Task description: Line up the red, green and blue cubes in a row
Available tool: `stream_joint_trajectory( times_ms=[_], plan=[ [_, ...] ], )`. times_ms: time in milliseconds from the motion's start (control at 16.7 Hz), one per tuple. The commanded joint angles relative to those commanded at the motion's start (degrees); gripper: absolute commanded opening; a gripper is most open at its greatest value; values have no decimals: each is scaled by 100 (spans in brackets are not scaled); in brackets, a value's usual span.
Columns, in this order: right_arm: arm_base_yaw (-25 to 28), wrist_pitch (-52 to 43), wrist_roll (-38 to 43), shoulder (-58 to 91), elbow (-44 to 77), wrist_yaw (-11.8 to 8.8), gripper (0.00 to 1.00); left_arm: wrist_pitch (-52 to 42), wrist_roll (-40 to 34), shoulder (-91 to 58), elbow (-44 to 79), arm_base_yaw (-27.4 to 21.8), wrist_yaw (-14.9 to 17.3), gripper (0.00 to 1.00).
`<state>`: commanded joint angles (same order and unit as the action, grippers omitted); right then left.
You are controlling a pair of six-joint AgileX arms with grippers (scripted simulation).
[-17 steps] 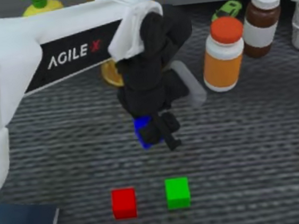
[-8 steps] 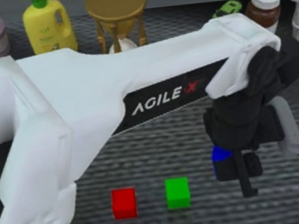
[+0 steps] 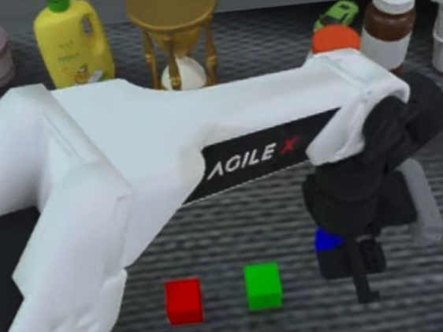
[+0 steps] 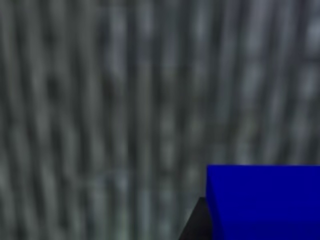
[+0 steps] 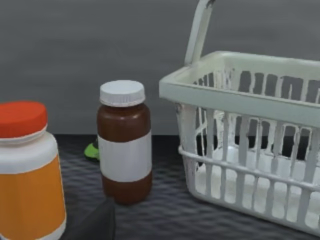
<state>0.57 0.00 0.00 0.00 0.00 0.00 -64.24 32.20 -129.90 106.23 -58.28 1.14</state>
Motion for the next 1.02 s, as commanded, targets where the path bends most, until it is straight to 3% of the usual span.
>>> stream_joint_trajectory(
  times_ms=[240, 540, 1020],
  plan=[
    [0, 0, 0, 0, 0, 0, 100, 693, 5, -211, -506, -6, 0, 0],
    [0, 0, 0, 0, 0, 0, 100, 768, 10, -235, -564, -12, -4, 0],
    [0, 0, 0, 0, 0, 0, 100, 768, 10, -235, -564, -12, -4, 60]
  ],
)
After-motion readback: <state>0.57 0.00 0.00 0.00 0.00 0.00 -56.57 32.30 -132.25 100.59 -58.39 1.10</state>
